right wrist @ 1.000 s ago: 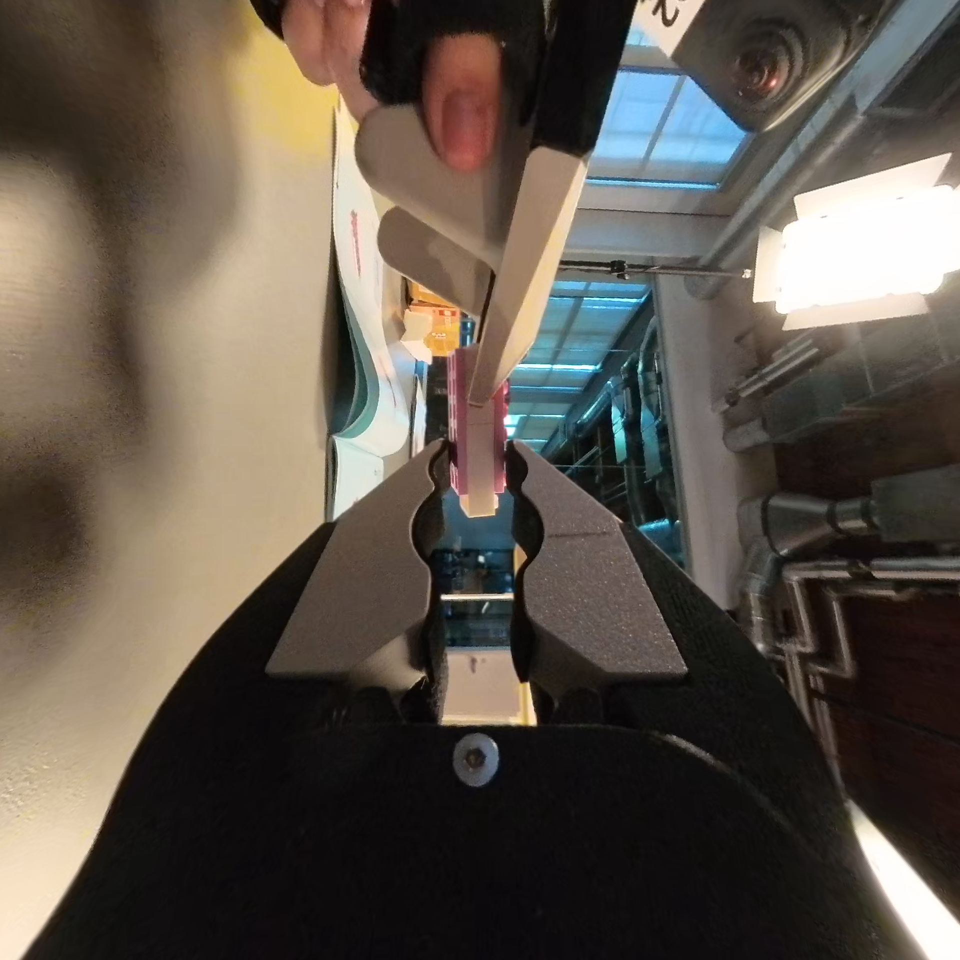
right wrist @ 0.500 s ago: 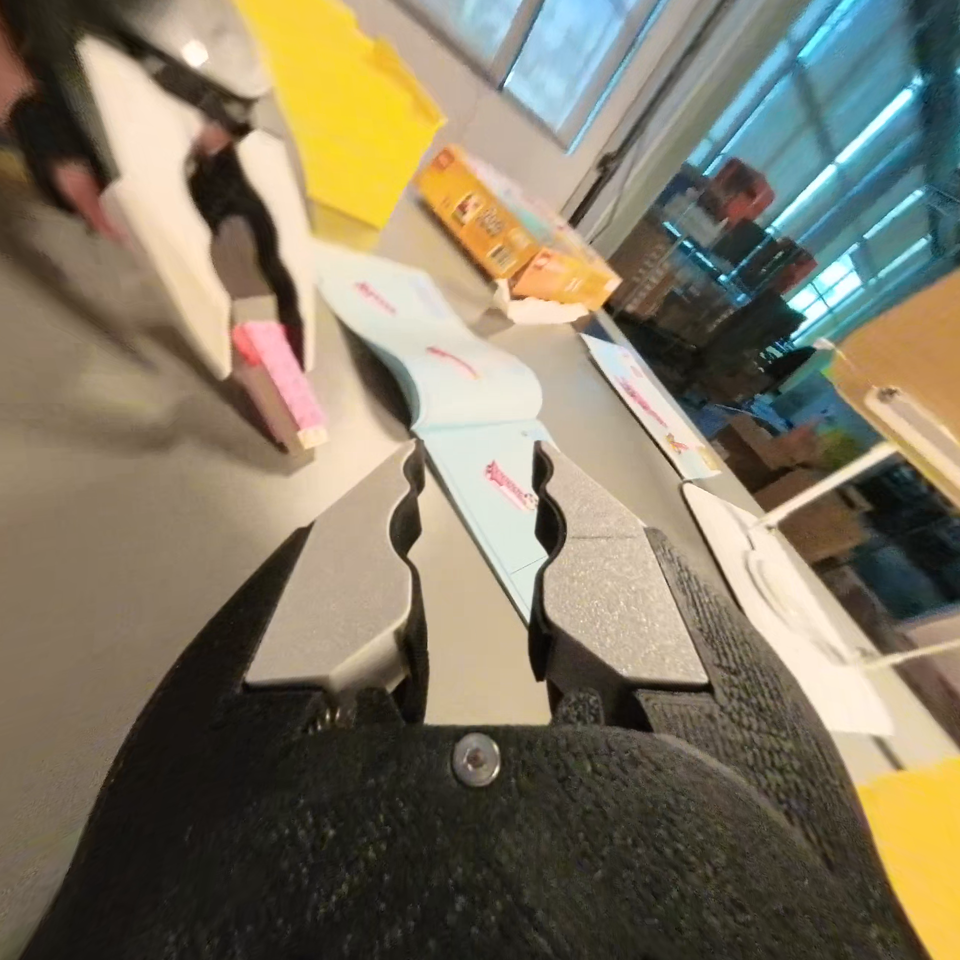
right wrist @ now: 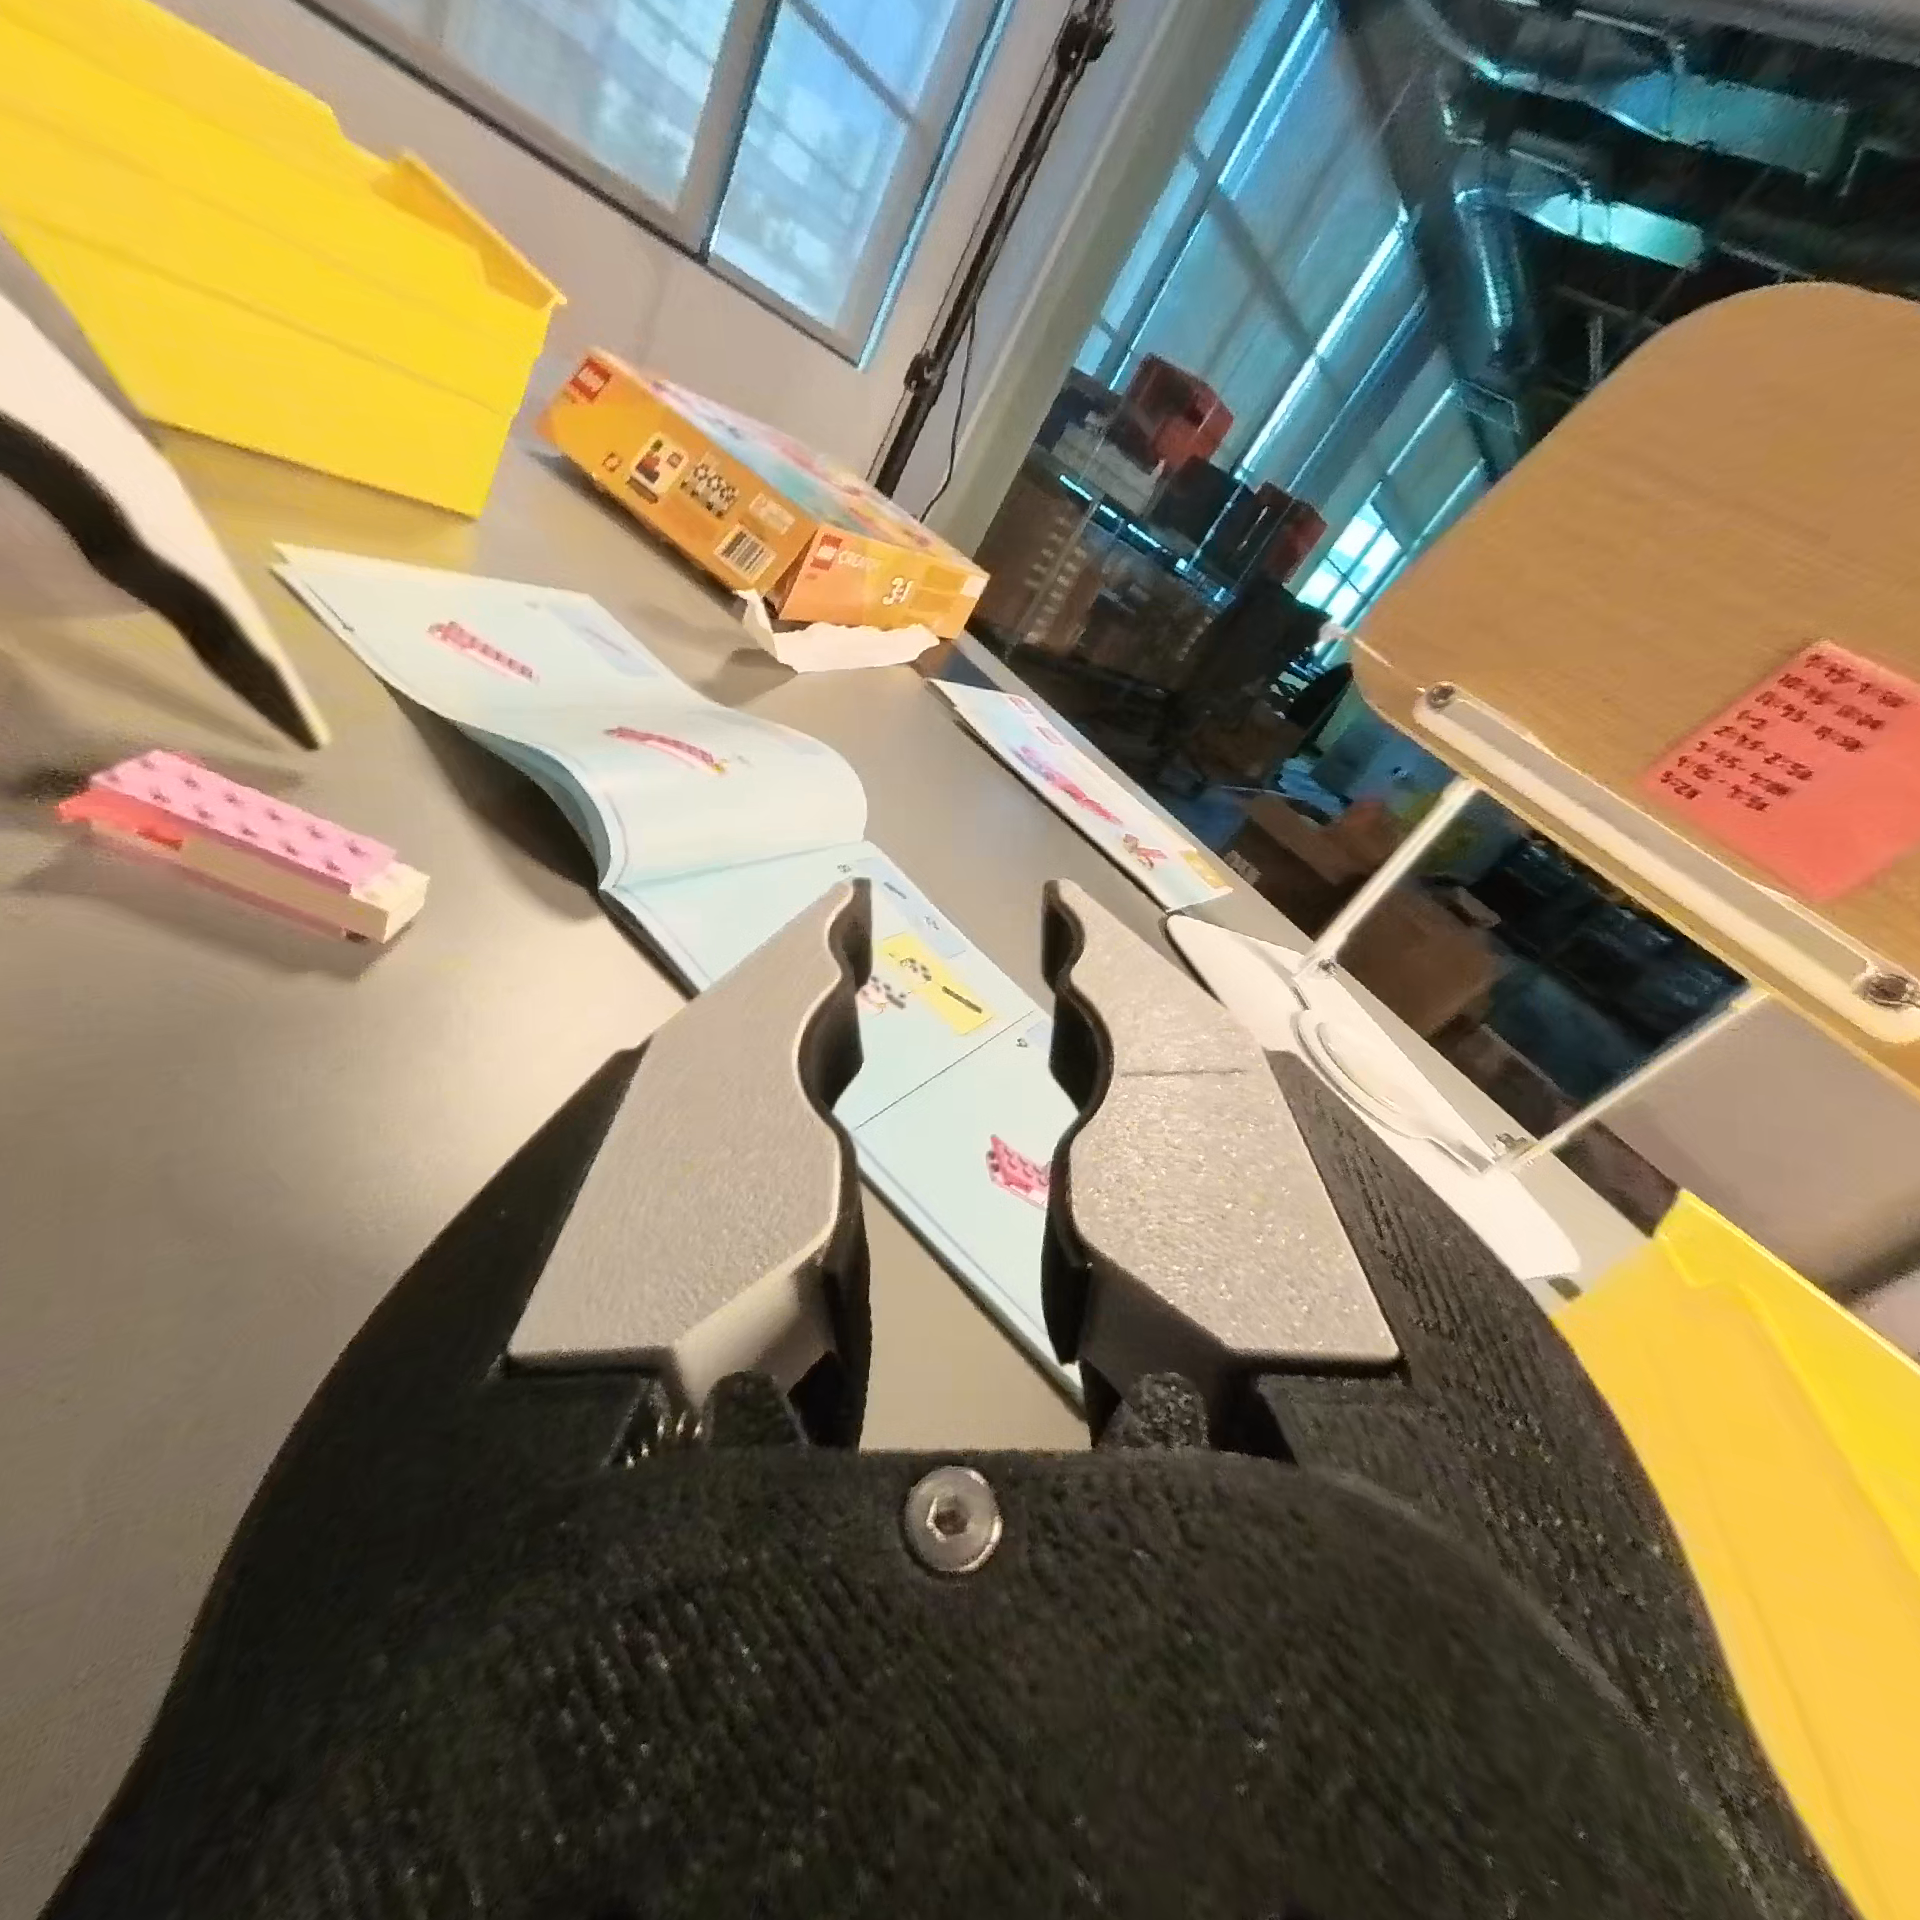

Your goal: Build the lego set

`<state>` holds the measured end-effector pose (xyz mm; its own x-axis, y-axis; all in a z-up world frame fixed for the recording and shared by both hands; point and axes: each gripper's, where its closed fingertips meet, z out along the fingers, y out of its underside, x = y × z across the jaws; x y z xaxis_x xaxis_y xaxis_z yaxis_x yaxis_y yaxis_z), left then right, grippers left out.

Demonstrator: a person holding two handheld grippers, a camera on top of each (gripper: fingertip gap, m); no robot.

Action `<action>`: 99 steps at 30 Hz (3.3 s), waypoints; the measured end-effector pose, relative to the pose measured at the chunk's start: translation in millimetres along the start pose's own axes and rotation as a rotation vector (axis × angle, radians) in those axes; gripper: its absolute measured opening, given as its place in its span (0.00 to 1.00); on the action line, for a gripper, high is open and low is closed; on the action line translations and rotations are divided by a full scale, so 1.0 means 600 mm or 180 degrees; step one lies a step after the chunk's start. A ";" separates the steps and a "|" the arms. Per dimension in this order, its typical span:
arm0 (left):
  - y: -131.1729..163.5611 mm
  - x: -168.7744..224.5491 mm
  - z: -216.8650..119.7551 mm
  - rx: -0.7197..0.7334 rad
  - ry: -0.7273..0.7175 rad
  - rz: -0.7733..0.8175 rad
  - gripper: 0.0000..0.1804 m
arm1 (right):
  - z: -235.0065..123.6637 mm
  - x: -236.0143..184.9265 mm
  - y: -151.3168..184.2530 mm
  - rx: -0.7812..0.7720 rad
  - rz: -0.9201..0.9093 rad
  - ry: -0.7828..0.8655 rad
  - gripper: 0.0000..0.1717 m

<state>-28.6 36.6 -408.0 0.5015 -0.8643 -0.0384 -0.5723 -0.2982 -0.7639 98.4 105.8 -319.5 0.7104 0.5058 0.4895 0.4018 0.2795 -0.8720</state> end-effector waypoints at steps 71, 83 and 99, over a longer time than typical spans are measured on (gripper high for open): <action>0.268 -0.278 -0.354 -0.1801 0.0269 -0.0267 0.25 | 0.007 0.061 0.007 -0.0153 -0.0110 0.0899 0.16; 0.273 -0.355 -0.328 -0.1781 -0.0533 0.0469 0.12 | 0.007 0.054 0.002 -0.0096 -0.0042 0.0800 0.16; 0.220 -0.424 -0.400 -0.1465 -0.0894 -0.0259 0.18 | 0.008 0.054 0.003 -0.0077 -0.0003 0.0778 0.16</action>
<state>-387.5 120.0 -344.4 0.6739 -0.7084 -0.2098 -0.7178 -0.5606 -0.4130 119.5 126.4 -304.9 0.8274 0.2923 0.4795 0.4143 0.2587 -0.8726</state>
